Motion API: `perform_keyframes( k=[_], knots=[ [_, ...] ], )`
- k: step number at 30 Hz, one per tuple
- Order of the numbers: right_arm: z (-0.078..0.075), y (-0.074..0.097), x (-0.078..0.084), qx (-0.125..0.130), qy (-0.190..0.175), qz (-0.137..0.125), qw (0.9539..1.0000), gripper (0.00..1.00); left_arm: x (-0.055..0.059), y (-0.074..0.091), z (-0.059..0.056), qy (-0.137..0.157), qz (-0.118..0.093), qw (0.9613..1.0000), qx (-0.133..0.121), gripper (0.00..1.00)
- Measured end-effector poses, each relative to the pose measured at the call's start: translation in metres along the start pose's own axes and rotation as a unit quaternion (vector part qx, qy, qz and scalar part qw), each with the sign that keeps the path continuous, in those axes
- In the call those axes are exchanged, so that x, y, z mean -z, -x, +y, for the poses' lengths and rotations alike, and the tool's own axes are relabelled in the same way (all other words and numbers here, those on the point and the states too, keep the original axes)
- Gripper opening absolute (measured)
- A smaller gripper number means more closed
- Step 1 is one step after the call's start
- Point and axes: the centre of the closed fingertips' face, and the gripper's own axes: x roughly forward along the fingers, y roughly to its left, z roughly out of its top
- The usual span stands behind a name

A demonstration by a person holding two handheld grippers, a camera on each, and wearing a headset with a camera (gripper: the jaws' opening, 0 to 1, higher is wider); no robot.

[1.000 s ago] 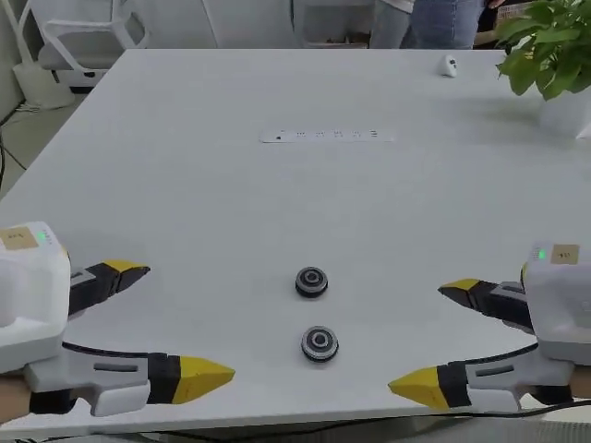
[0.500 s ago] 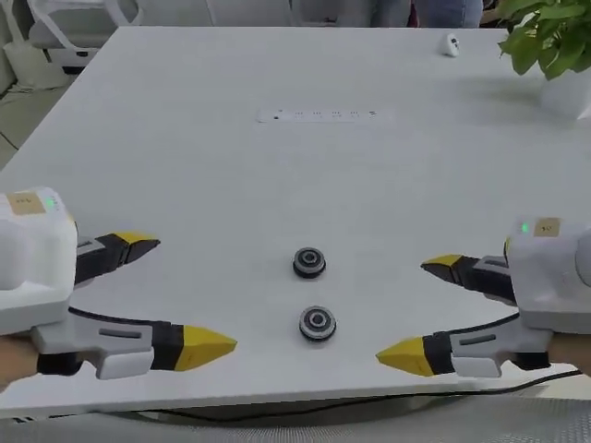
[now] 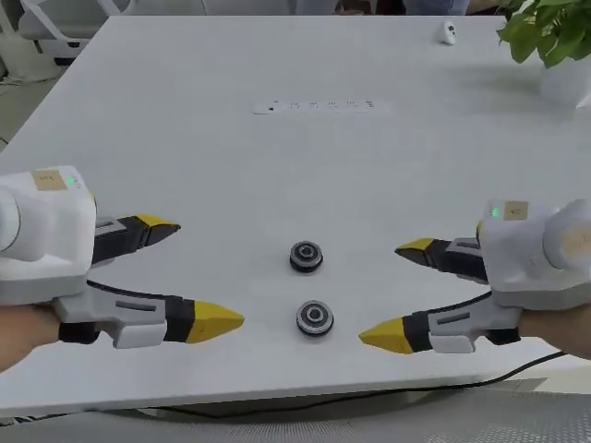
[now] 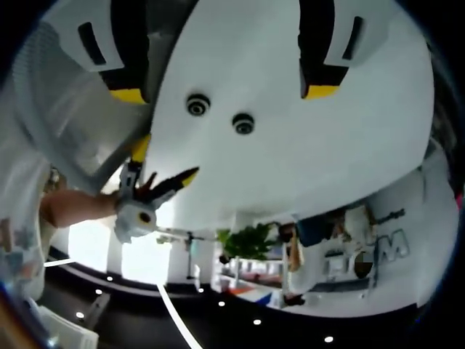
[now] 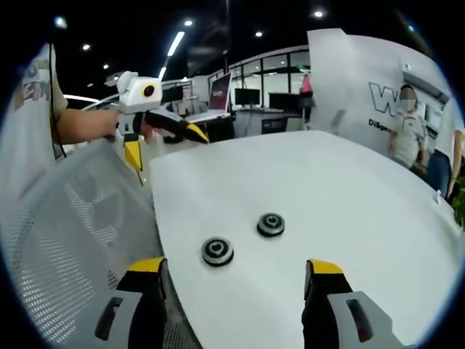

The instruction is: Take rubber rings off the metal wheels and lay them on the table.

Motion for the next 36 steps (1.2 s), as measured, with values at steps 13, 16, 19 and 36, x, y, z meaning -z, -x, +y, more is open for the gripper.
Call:
perform_keyframes(
  k=[13,16,19,36],
  knots=[
    [0.001,-0.018,0.003,-0.027,0.014,0.009,0.9995,0.70,0.003,-0.021,-0.002,-0.015,0.014,0.9991,0.038,0.82],
    [-0.001,-0.022,0.006,-0.031,0.016,0.012,0.9993,0.69,0.001,-0.024,-0.005,-0.004,0.010,0.9987,0.050,0.81],
    [-0.002,-0.024,0.007,-0.035,0.019,0.015,0.9991,0.67,0.001,-0.028,-0.006,-0.013,0.015,0.9984,0.053,0.79],
    [-0.004,-0.037,0.017,-0.056,0.031,0.029,0.9975,0.58,0.004,-0.057,-0.017,-0.029,0.039,0.9943,0.095,0.70]
  ],
)
